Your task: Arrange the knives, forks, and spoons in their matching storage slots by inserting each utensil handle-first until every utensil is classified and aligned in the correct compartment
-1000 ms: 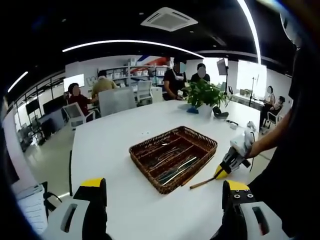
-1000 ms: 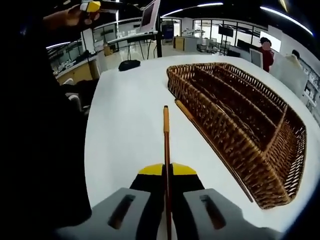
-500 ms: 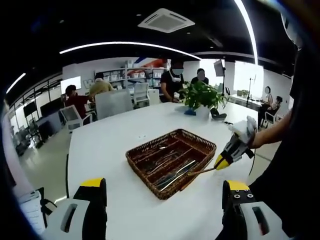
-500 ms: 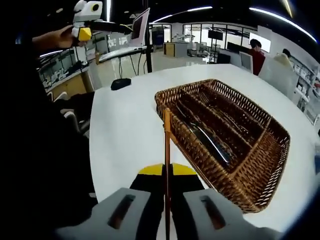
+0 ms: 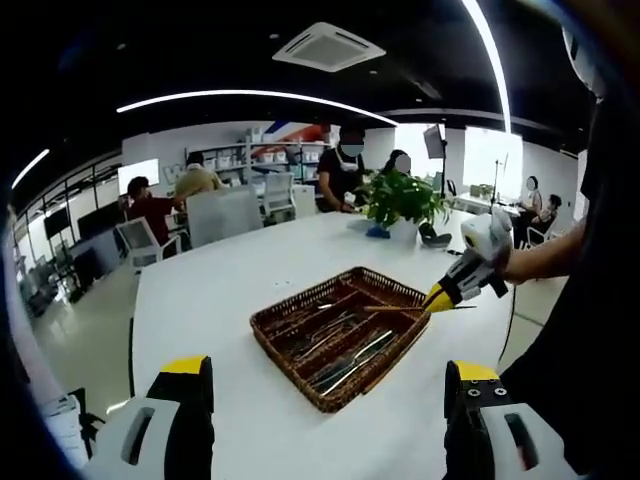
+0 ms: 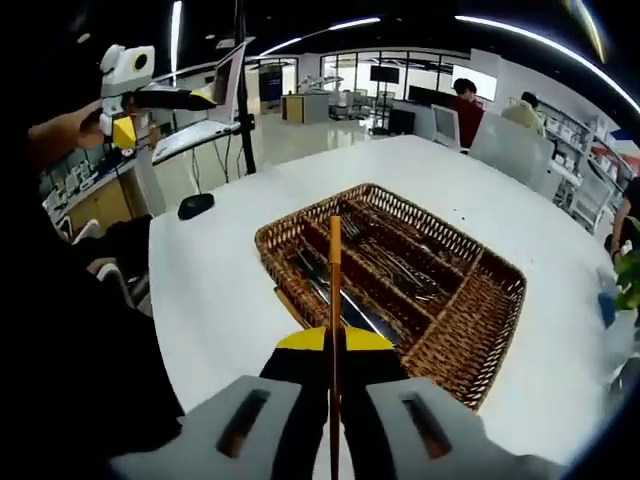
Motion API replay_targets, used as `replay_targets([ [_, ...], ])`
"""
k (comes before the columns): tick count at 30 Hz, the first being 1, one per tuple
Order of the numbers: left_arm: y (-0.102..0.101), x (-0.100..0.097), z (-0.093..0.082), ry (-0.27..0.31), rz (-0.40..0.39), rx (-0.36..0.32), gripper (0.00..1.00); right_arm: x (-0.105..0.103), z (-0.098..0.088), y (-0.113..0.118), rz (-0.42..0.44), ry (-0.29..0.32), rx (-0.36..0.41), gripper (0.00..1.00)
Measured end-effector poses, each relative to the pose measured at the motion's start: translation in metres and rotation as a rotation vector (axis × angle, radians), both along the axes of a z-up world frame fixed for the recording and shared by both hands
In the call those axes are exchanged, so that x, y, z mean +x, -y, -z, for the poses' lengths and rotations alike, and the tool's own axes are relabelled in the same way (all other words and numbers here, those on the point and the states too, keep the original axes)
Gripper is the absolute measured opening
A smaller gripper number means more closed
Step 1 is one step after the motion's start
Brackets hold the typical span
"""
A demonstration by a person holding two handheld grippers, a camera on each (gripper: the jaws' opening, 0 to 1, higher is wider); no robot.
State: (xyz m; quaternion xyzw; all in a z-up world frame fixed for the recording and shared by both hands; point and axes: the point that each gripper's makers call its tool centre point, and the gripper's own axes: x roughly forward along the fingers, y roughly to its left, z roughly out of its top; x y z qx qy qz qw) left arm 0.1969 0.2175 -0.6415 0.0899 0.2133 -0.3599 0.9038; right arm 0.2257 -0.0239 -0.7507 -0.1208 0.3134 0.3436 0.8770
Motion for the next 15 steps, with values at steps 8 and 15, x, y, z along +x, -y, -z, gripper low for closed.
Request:
replay_targets([
  [8, -0.002, 0.007, 0.000, 0.005, 0.007, -0.001, 1.00, 0.012, -0.002, 0.031, 0.163, -0.048, -0.003, 0.00],
  [15, 0.002, 0.009, 0.000, 0.009, 0.019, -0.006, 1.00, 0.023, -0.006, 0.066, 0.389, -0.087, 0.032, 0.00],
])
